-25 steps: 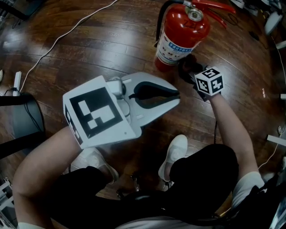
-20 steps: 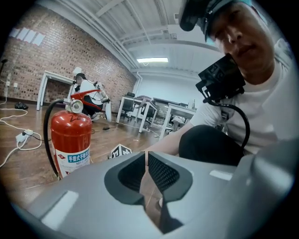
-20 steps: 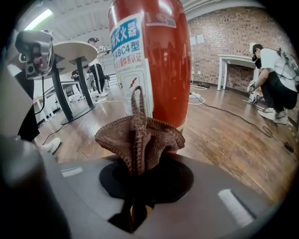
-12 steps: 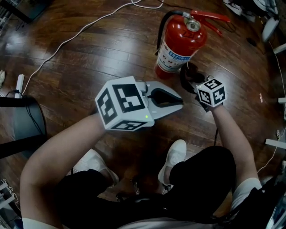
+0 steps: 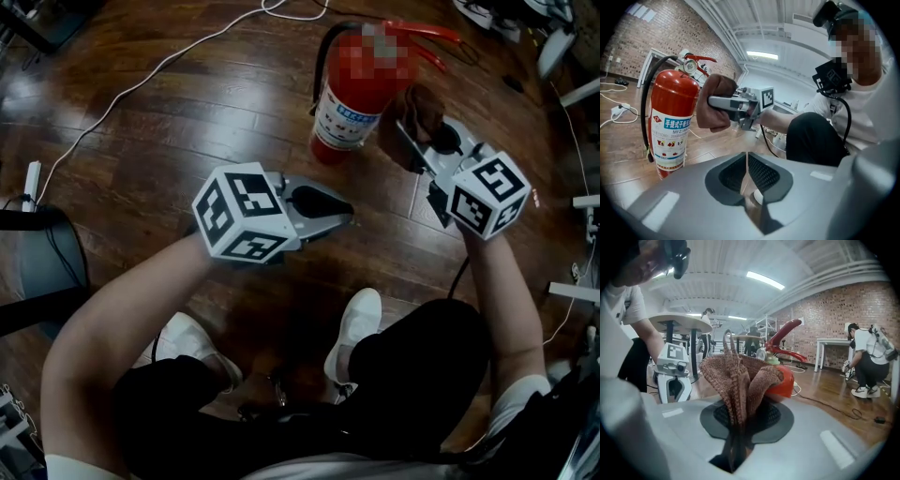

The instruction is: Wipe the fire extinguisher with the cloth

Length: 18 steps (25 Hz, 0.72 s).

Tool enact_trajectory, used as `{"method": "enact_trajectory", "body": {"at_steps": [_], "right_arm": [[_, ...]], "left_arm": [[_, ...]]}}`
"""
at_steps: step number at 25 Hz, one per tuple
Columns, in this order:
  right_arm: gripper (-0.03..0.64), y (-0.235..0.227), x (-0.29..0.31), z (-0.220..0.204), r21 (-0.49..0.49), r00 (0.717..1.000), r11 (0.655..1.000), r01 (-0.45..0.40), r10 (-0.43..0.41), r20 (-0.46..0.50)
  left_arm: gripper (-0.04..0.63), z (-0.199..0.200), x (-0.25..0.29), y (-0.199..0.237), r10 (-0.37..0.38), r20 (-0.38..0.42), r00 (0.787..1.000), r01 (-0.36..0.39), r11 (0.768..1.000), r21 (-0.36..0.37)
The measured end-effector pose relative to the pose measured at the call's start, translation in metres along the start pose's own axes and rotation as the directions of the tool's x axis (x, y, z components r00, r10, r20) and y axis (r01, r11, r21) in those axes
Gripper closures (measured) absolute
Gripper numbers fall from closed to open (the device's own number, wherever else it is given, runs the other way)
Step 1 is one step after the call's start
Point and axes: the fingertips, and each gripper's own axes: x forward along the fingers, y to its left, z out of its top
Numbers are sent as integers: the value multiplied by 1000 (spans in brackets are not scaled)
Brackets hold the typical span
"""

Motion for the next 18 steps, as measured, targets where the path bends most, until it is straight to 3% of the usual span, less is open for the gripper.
{"method": "enact_trajectory", "body": {"at_steps": [4, 18], "right_arm": [[554, -3, 18, -17, 6, 1000, 1000, 2, -2, -19], [554, 11, 86, -167, 115, 972, 993, -19, 45, -229]], "left_arm": [[581, -2, -6, 8, 29, 2, 1000, -29, 1000, -9], [581, 1, -26, 18, 74, 34, 997, -73, 997, -30]]}}
